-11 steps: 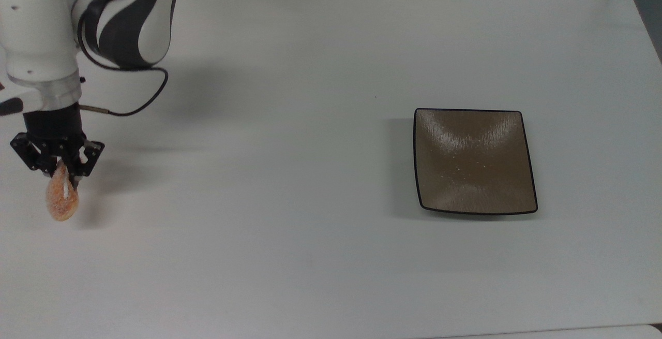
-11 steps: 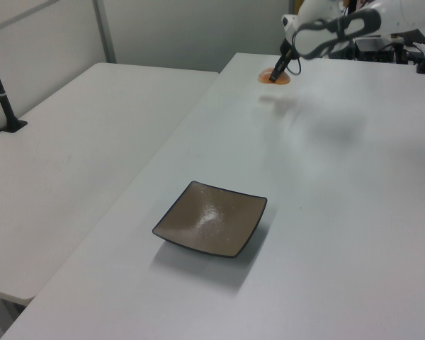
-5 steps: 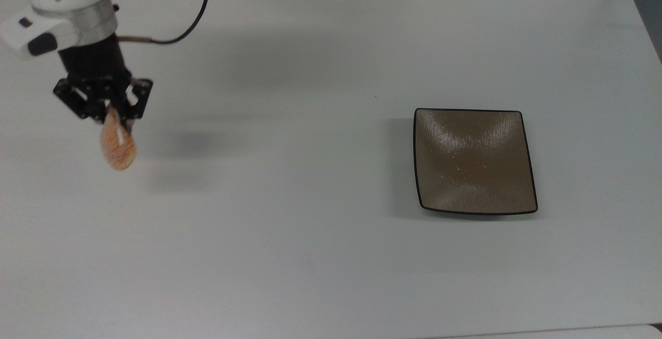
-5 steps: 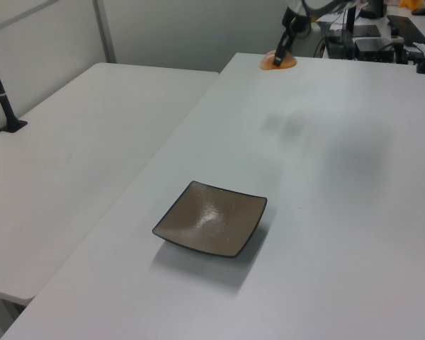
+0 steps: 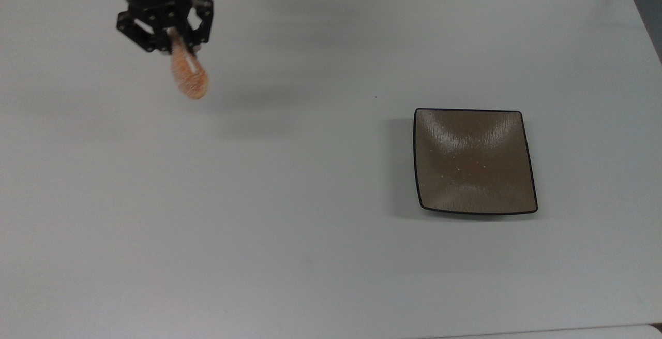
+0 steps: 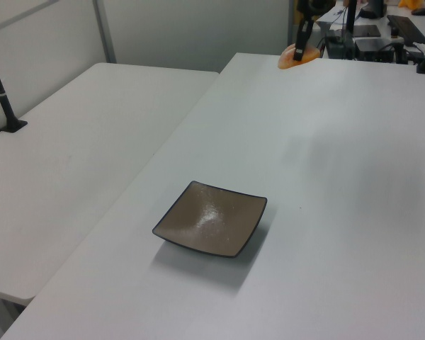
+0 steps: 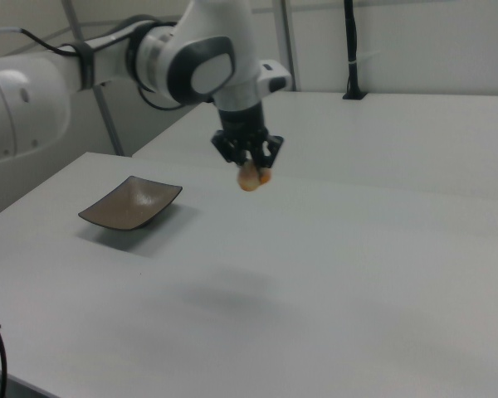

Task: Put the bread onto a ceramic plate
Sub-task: 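Lift the bread roll and carry it over the brown square plate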

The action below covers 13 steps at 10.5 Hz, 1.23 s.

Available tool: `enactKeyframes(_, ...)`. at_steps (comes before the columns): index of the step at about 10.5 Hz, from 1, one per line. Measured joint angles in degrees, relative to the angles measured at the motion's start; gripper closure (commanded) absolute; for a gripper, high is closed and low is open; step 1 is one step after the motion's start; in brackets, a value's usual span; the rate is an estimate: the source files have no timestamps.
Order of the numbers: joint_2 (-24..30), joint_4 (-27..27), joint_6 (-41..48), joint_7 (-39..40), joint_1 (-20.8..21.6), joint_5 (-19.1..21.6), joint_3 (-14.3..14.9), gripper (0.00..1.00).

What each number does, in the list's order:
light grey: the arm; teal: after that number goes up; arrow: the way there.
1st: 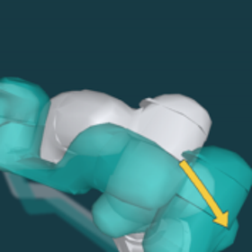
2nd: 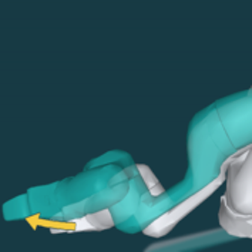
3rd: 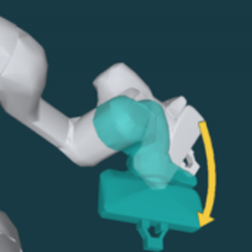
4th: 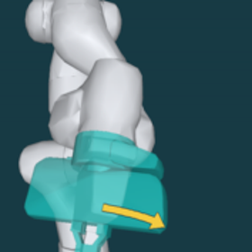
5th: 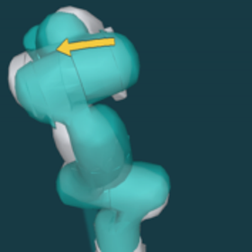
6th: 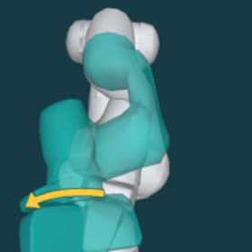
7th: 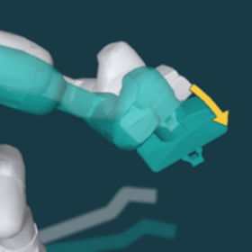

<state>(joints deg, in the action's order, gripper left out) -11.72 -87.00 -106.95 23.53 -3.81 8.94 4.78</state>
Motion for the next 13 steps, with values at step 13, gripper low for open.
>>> enactKeyframes(13,-2.36,-6.65,-17.23,-40.36,21.96,-8.72,-10.92,0.82)
